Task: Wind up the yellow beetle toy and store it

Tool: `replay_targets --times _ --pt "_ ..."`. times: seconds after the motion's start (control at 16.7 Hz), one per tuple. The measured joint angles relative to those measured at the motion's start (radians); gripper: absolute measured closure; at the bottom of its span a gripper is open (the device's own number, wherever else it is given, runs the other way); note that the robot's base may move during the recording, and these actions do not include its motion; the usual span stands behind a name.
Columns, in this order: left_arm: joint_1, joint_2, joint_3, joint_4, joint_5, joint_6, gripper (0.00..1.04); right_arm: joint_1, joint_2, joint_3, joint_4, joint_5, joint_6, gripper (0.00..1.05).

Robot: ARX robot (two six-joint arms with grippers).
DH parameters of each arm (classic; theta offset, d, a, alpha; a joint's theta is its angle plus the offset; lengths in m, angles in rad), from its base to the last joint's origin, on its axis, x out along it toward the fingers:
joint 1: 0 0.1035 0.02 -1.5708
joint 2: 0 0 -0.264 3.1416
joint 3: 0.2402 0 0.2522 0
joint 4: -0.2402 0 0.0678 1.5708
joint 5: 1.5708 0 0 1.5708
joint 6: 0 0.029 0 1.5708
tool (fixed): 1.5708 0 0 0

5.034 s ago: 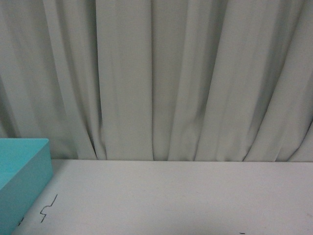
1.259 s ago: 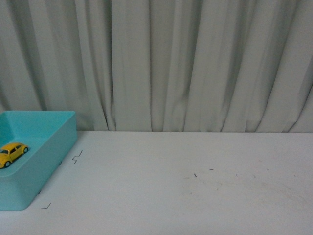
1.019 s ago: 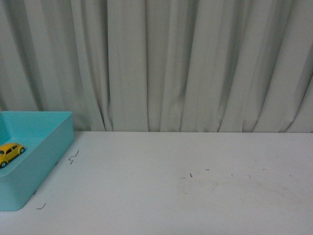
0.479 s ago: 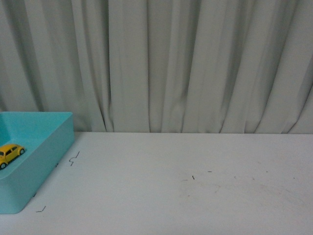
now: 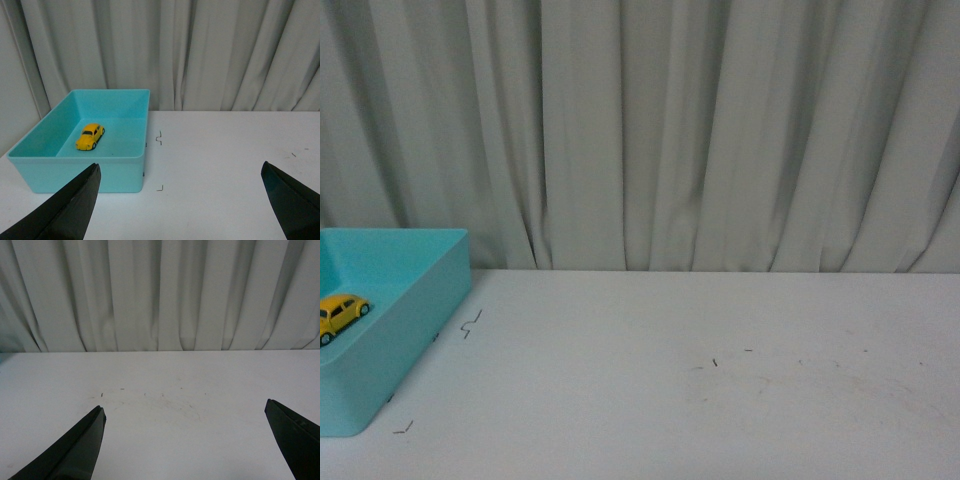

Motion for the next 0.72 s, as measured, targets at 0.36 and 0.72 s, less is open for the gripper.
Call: replay_targets --times 0.36,0.72 --pt "0.000 0.000 0.000 0.000 0.000 0.000 0.07 0.000 0.000 0.000 0.000 0.000 0.000 0.07" --pt "0.000 0.000 0.000 0.002 0.000 0.000 0.07 0.000 0.000 0.000 0.003 0.000 0.000 0.07"
